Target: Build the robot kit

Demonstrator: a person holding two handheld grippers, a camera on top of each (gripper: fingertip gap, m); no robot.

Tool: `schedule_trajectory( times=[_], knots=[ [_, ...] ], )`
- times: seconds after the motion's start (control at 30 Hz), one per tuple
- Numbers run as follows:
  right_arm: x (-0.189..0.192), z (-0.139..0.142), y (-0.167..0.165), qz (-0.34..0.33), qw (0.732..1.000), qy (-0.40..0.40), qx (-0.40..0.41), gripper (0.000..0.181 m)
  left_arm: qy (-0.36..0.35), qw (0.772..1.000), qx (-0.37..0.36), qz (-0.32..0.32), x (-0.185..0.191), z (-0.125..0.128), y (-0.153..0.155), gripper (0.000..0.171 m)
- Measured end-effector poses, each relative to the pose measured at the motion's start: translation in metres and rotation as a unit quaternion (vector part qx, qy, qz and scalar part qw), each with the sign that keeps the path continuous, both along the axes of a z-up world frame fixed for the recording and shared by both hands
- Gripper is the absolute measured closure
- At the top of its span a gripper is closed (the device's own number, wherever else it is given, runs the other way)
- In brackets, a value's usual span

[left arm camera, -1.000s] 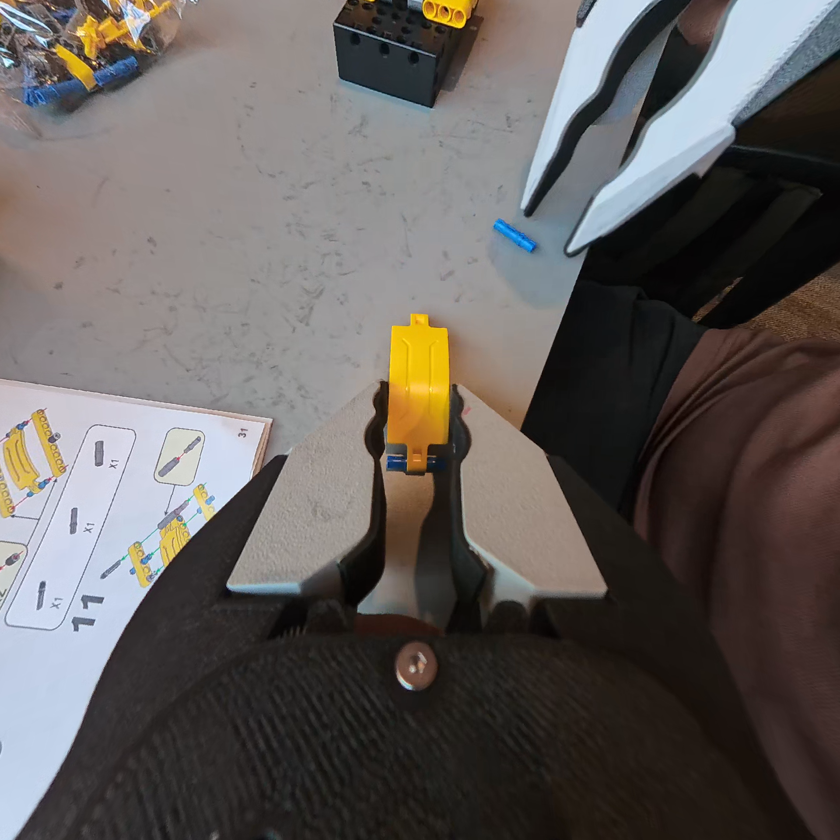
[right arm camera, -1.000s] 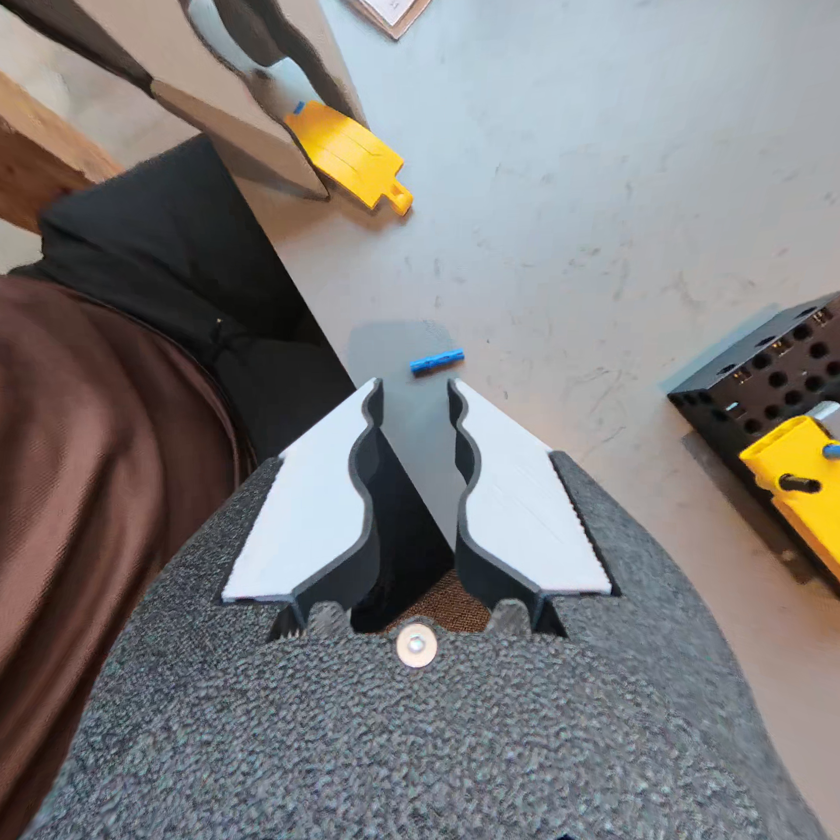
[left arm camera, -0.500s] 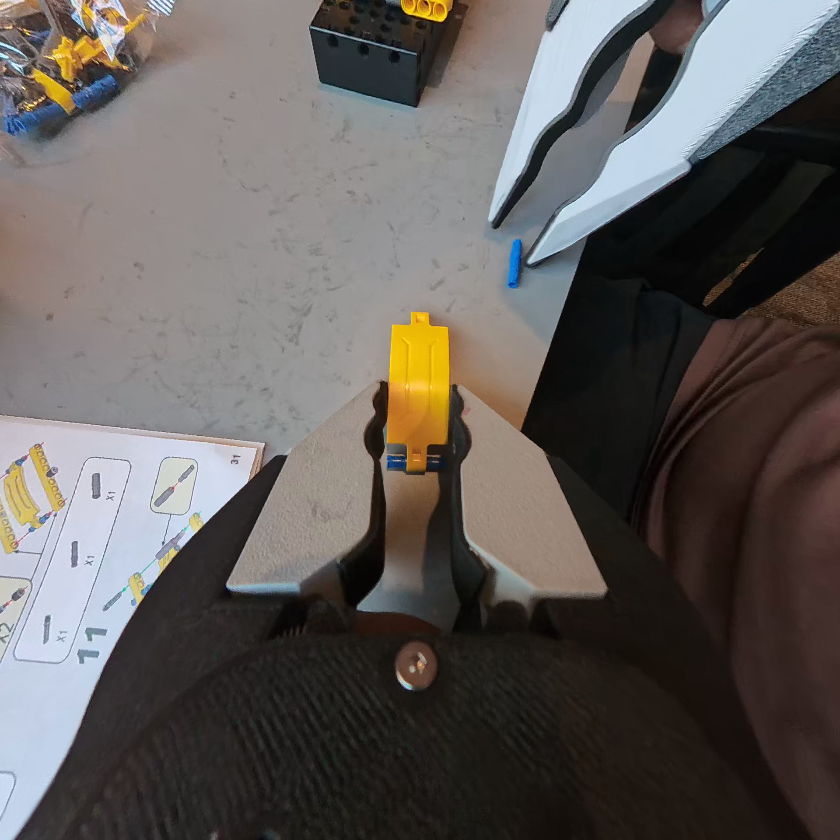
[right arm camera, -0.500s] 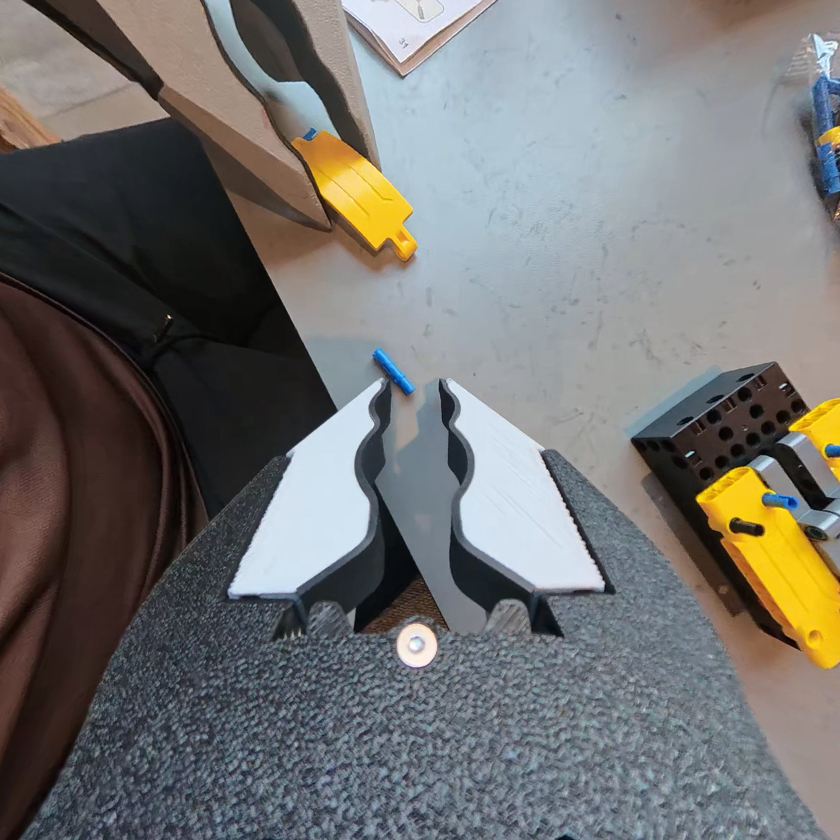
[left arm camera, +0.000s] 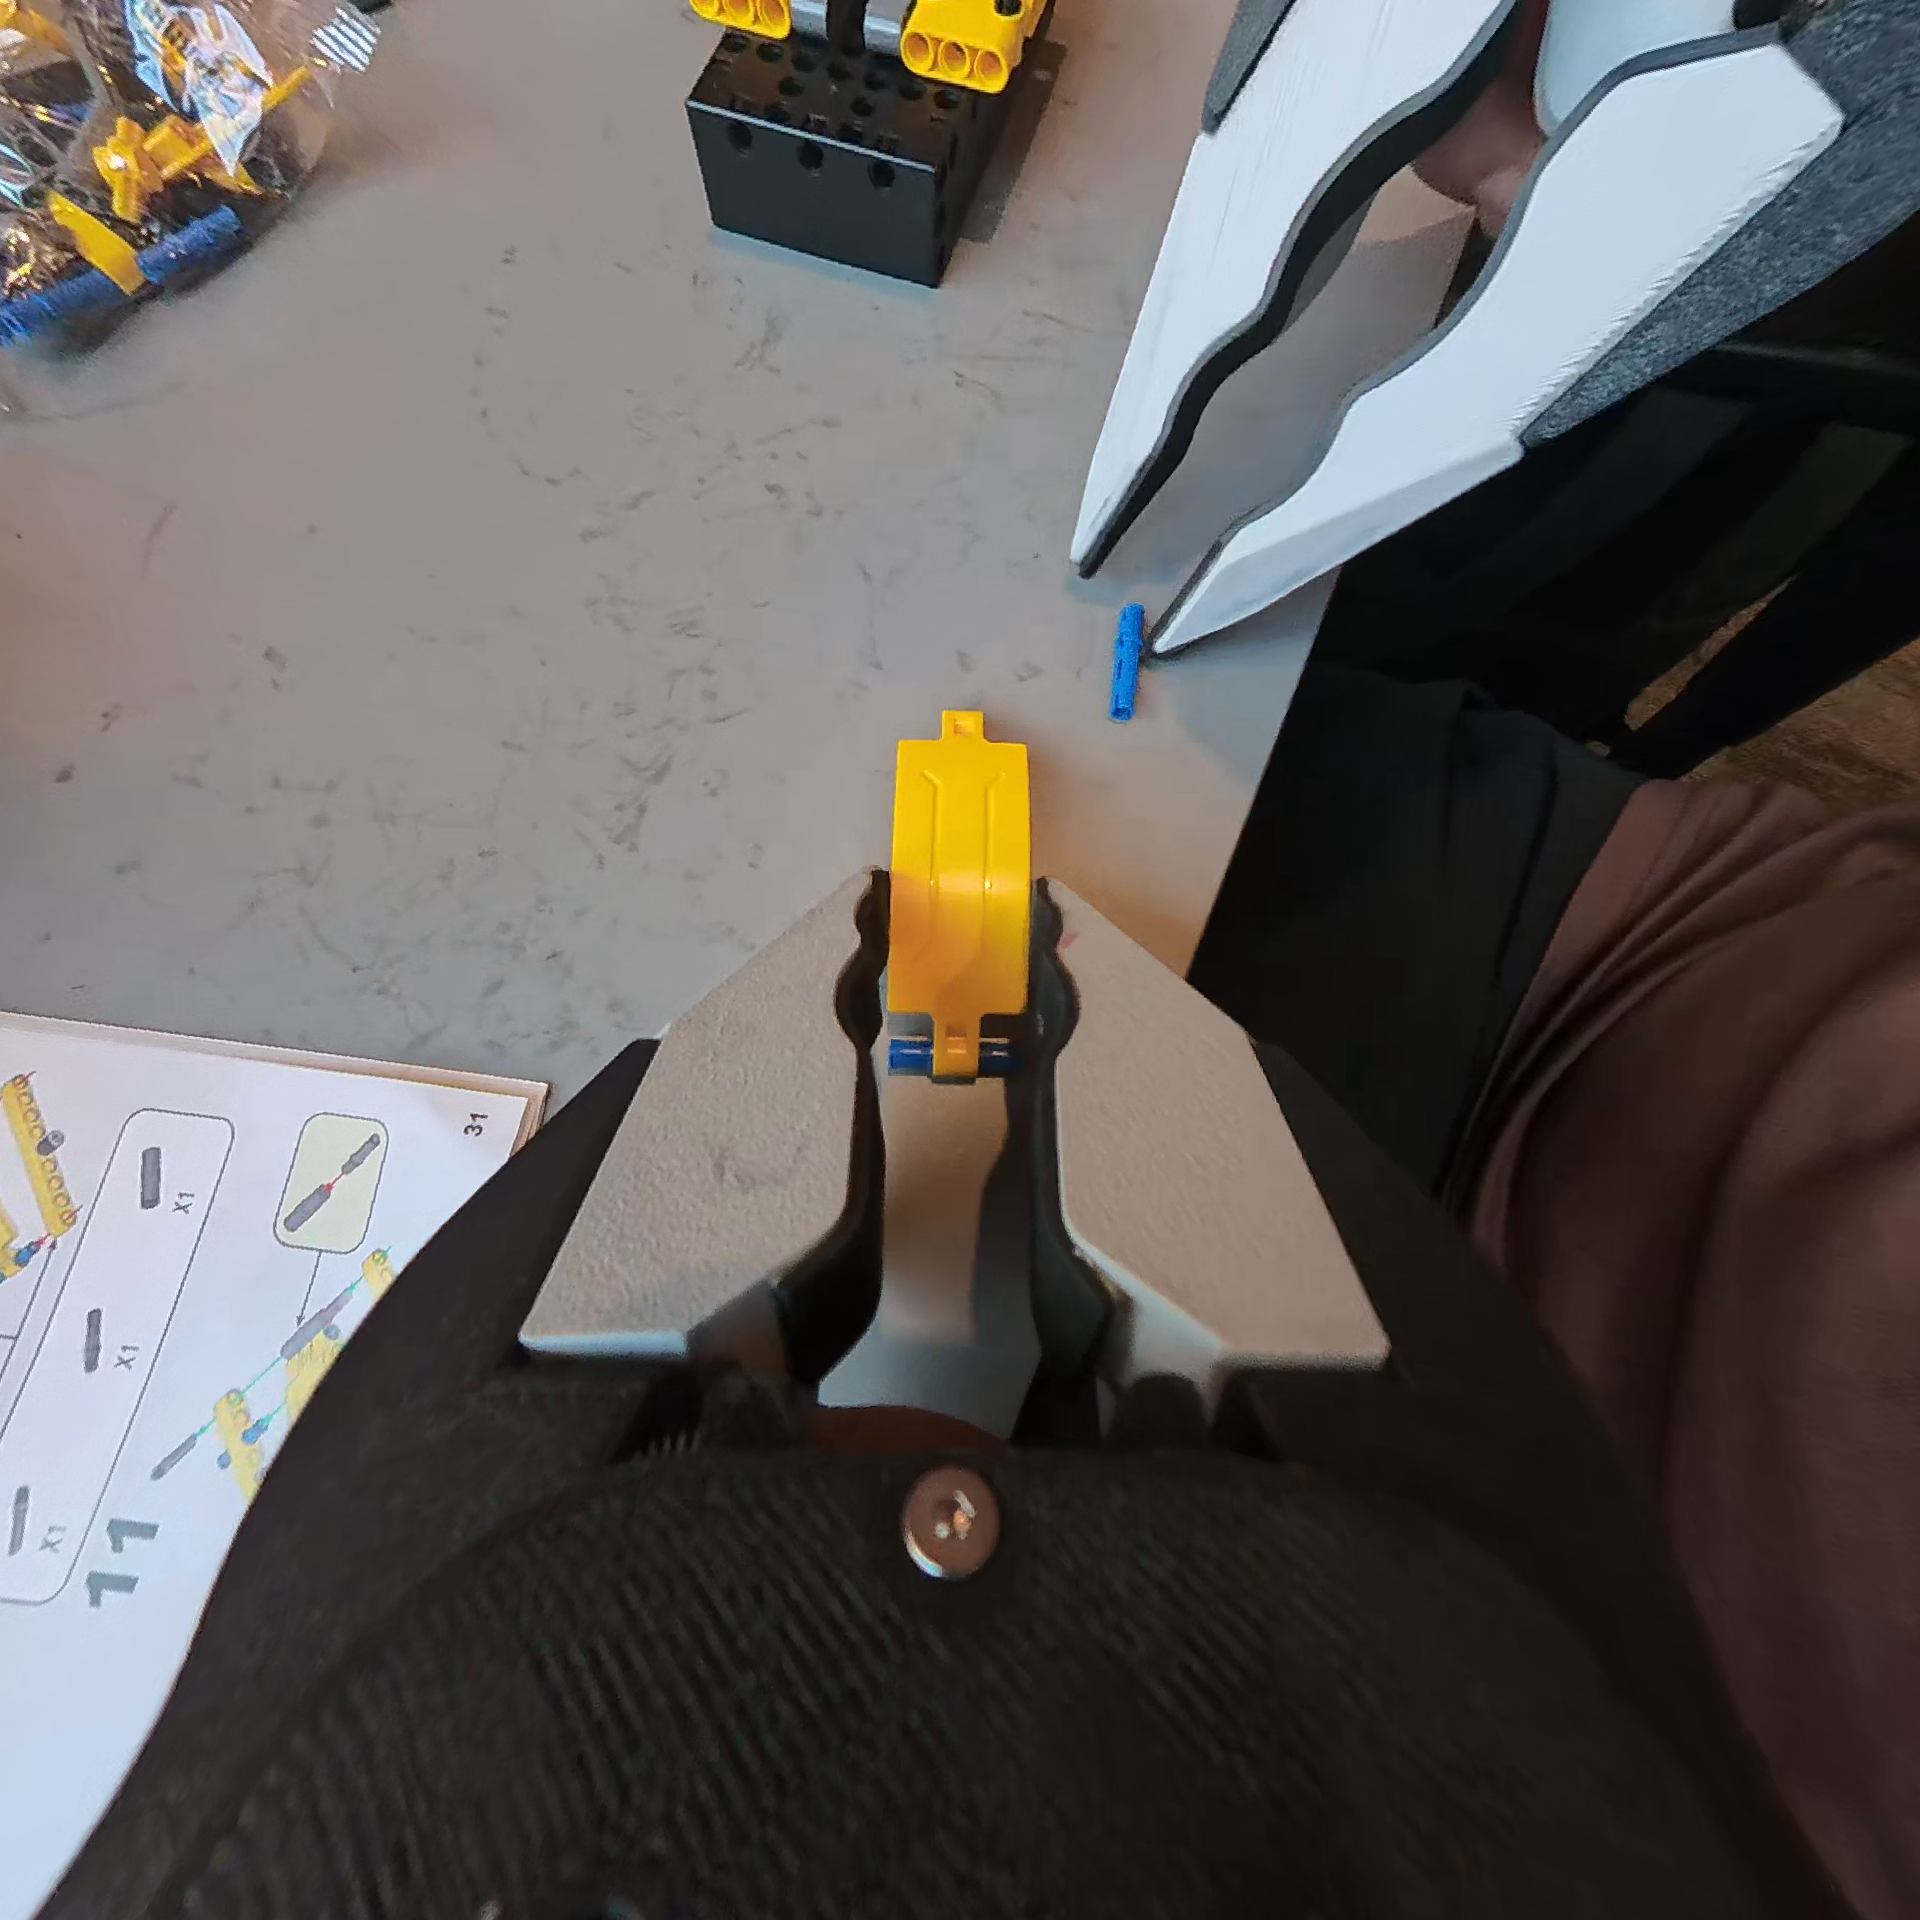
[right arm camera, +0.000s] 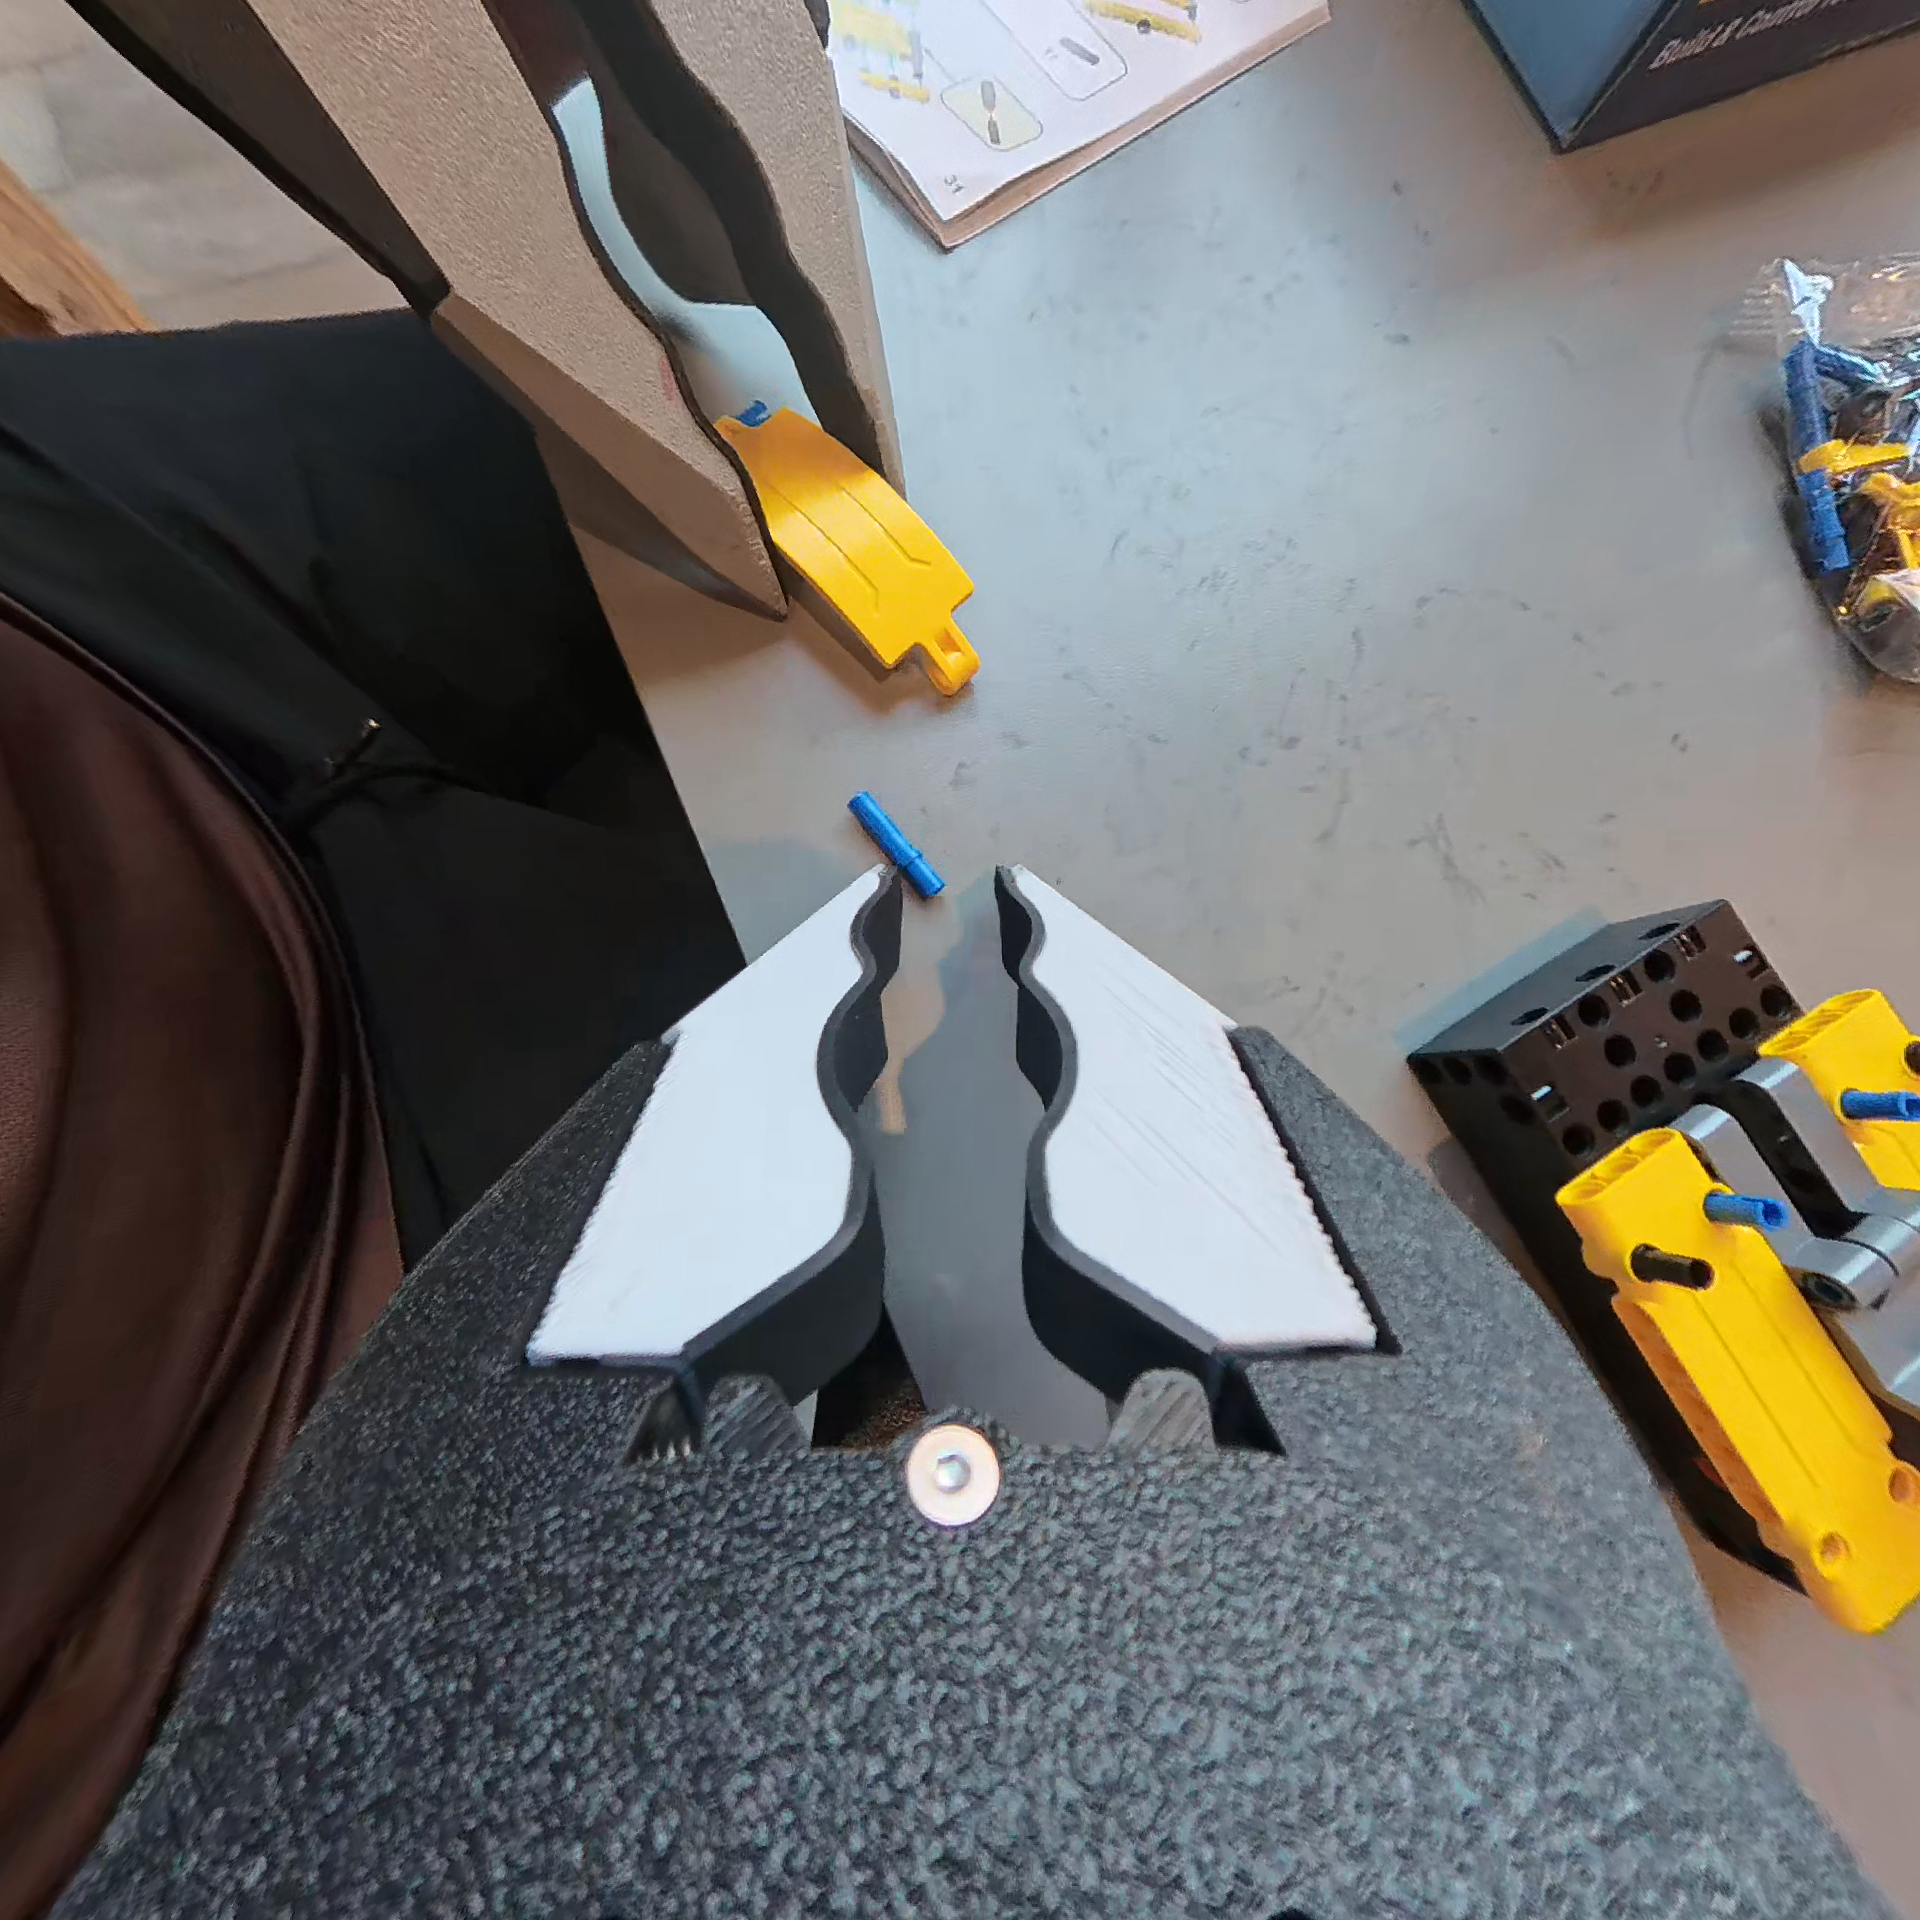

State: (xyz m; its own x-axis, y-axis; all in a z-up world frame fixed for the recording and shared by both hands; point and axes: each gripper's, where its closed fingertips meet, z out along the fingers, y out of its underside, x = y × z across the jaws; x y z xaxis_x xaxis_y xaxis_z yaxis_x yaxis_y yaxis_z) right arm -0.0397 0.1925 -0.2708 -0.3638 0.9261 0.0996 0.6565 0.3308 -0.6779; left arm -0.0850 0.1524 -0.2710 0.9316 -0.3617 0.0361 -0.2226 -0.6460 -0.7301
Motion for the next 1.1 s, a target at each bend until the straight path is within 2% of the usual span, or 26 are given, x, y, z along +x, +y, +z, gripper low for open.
schedule_trajectory(
  times=[0.13,0.27,0.43,0.53,0.73,0.77,0.83,0.87,0.93,1.0,1.1],
  knots=[
    [0.001,-0.002,-0.008,0.014,0.999,-0.004,-0.044,0.177,-0.013,1.000,-0.009,0.026,-0.002,0.000,0.003,0.148],
    [0.000,-0.002,-0.008,-0.004,0.999,0.011,-0.051,0.178,-0.027,0.998,-0.002,0.053,-0.005,0.001,0.007,0.148],
    [-0.003,-0.001,-0.006,-0.058,0.996,0.019,-0.071,0.178,-0.031,0.998,0.000,0.058,-0.005,0.001,0.008,0.148],
    [-0.007,0.001,-0.004,-0.089,0.992,0.025,-0.082,0.178,-0.015,0.998,0.001,0.055,-0.004,0.001,0.008,0.138],
    [-0.013,0.003,0.001,-0.135,0.988,0.020,-0.075,0.179,0.006,0.998,0.007,0.062,-0.006,0.000,0.014,0.148],
    [-0.014,0.003,0.000,-0.141,0.987,0.022,-0.078,0.179,0.004,0.998,0.006,0.063,-0.006,0.000,0.015,0.145],
    [-0.016,0.002,-0.001,-0.149,0.985,0.019,-0.082,0.179,0.006,0.998,0.003,0.064,-0.005,0.000,0.017,0.127],
    [-0.016,0.000,-0.001,-0.152,0.985,0.017,-0.080,0.179,0.013,0.998,0.002,0.064,-0.005,0.000,0.019,0.125],
    [-0.016,-0.001,-0.001,-0.156,0.984,0.014,-0.080,0.179,0.013,0.998,0.002,0.057,-0.003,0.000,0.022,0.132],
    [-0.017,-0.001,0.000,-0.164,0.983,0.012,-0.084,0.179,0.011,0.998,0.004,0.055,-0.001,0.000,0.026,0.148],
    [-0.018,-0.001,0.002,-0.177,0.980,0.014,-0.088,0.179,0.013,0.998,0.005,0.055,0.001,0.000,0.028,0.148]
  ],
)
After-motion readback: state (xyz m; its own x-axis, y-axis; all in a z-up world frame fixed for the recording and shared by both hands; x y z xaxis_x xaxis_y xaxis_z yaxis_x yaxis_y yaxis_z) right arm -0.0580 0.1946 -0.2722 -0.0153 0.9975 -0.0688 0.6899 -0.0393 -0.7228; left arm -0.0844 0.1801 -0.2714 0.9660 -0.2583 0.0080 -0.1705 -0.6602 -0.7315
